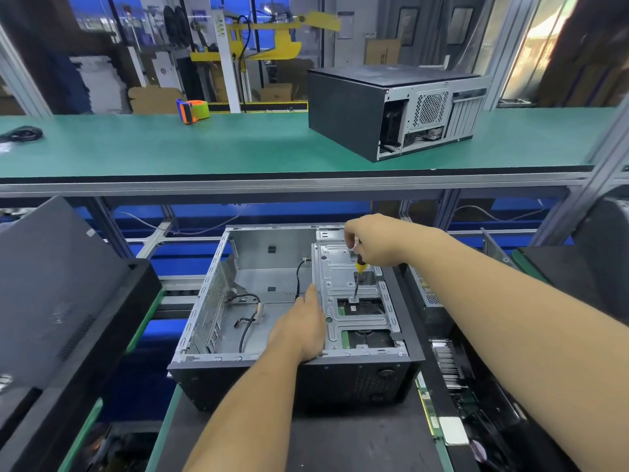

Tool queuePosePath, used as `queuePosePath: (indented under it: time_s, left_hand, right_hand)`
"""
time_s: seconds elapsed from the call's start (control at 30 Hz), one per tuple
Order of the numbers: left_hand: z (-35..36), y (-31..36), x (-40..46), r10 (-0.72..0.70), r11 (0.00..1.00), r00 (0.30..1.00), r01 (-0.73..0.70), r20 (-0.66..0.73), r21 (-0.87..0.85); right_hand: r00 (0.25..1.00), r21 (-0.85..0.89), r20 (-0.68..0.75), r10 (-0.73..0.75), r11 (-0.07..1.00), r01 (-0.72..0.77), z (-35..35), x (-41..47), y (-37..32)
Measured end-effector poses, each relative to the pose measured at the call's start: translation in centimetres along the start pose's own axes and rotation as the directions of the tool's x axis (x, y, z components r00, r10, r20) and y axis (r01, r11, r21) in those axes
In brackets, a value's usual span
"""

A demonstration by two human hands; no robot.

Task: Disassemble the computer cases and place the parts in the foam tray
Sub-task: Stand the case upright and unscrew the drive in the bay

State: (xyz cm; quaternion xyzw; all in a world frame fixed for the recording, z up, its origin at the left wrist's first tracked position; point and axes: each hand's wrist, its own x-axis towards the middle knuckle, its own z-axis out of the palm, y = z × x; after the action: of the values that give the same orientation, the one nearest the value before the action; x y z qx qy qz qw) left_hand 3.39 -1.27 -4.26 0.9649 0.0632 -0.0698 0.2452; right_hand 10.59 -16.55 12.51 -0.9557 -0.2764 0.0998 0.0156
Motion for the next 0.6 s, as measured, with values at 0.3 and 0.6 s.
queuePosePath:
  time_s: [0.3, 0.6]
  left_hand:
    - [0.06, 0.02, 0.13, -0.001, 0.999, 1.0, 0.002, -0.009, 0.037]
    - [0.04, -0.06, 0.06, 0.008, 0.999, 1.0, -0.007, -0.025, 0.037]
  right_hand:
    - [0.999, 0.086, 0.006, 0.054, 0.995, -0.054, 0.47, 0.0, -0.13]
    - [0.998, 0.018, -0.054, -0.016, 1.0, 0.017, 0.17, 0.42, 0.18]
